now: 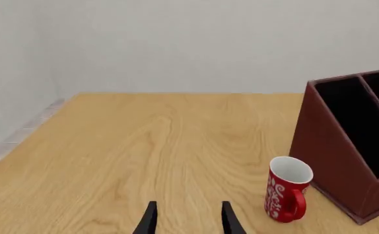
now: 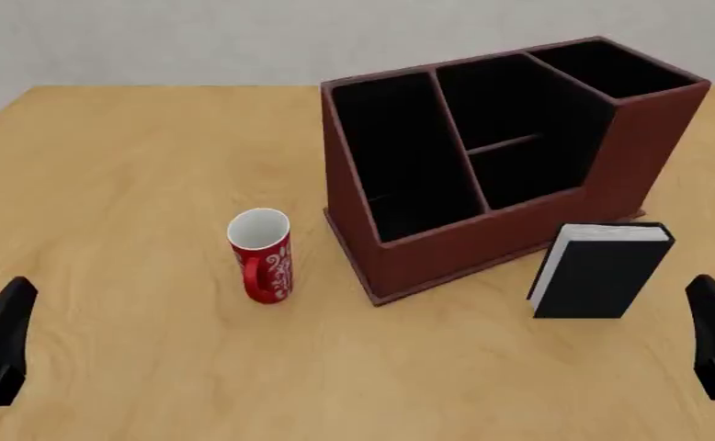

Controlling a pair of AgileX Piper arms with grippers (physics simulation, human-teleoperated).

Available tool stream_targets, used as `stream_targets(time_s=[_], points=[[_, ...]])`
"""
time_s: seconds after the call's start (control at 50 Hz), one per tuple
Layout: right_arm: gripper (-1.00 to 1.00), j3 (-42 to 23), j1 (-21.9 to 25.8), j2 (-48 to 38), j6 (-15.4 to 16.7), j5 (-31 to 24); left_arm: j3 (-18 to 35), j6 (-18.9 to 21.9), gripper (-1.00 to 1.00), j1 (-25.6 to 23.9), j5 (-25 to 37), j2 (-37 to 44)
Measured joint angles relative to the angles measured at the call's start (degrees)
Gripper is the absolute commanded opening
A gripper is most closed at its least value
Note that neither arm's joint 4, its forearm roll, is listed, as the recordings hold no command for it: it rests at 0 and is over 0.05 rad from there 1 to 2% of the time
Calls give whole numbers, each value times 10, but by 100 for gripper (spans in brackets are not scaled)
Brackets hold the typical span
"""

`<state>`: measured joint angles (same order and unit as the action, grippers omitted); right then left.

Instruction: Pick up the book and place it in the left compartment of the caddy.

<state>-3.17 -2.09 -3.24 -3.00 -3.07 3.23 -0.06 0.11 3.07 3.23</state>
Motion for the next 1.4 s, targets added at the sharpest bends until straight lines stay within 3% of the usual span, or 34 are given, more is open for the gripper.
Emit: stream_targets(time_s=[0.54,0.86,1.4], points=[[100,10,28,29,52,3,-12,0,100,-3,-16,-29],[100,-88,53,3,128,-96,-8,-5,100,-10,-12,-31],[100,-265,108,-194,272,-273,11,-4,100,-28,-6,-32]])
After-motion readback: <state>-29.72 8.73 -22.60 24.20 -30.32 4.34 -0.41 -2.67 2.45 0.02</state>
